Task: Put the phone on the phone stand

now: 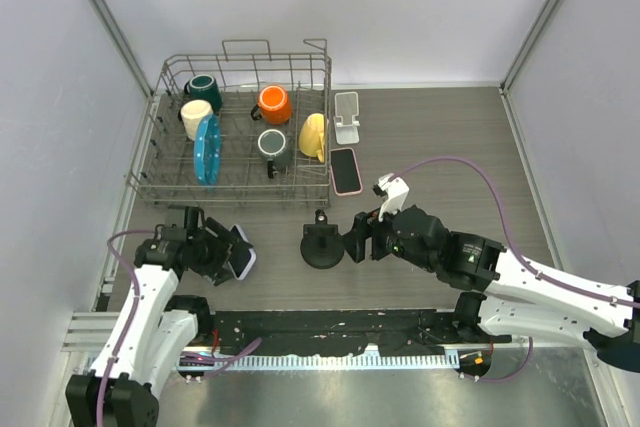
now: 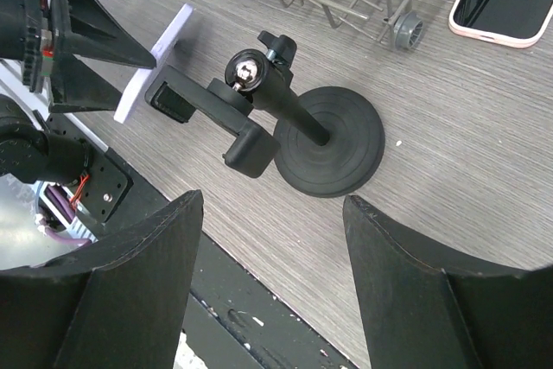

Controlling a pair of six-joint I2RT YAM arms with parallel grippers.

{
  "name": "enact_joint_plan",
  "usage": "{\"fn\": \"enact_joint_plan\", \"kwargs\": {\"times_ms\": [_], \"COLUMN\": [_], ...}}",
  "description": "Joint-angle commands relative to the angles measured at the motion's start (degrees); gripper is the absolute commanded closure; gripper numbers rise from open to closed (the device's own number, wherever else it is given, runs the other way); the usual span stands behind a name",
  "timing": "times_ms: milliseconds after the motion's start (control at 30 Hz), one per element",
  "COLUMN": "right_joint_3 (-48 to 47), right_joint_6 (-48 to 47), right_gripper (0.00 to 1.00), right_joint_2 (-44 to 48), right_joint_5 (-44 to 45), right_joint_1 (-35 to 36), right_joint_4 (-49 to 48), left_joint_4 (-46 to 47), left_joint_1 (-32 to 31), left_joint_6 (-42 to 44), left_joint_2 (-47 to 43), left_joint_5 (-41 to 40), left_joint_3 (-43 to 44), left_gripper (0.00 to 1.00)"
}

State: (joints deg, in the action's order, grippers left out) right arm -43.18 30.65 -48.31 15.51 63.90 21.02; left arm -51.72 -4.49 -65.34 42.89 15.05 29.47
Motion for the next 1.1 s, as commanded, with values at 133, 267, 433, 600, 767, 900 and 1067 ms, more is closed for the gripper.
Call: {"fn": "enact_joint_plan", "kwargs": {"times_ms": [133, 267, 433, 600, 767, 900, 1067], "right_joint_3": [-3.9, -8.2, -15.2, -16.6, -24.8, -27.3, -27.5], "right_joint_6": [-0.5, -2.4, 1.8, 12.0, 19.0, 20.1, 19.6], "right_gripper": [0.3, 0.31, 0.32, 0.31, 0.3, 0.29, 0.29], "right_joint_2": [-1.8, -5.1, -12.8, -25.4, -37.4, -41.3, -43.4], "right_joint_5": [-2.3, 4.7, 17.0, 26.0, 34.3, 34.3, 34.8], "right_joint_1": [0.8, 8.0, 17.1, 24.7, 27.8, 27.9, 27.8], "right_joint_4": [-5.5, -4.9, -7.0, -17.0, -11.7, -11.6, -13.1], "left_joint_4": [0.0, 0.7, 1.1, 1.0, 1.5, 1.7, 0.6], "left_joint_1": [0.0, -0.1, 0.0, -0.1, 0.0, 0.0, 0.1], "left_joint_6": [-0.7, -1.5, -2.2, -2.0, -2.9, -3.3, -3.5], "left_joint_2": [-4.8, -5.2, -4.7, -5.2, -6.2, -6.0, -7.7], "left_joint_5": [7.0, 8.3, 8.9, 9.3, 11.3, 13.0, 13.4], "left_joint_3": [2.2, 1.3, 1.5, 0.6, -1.1, -0.6, 1.1], "left_gripper": [1.0, 1.0, 1.0, 1.0, 1.0, 1.0, 1.0]}}
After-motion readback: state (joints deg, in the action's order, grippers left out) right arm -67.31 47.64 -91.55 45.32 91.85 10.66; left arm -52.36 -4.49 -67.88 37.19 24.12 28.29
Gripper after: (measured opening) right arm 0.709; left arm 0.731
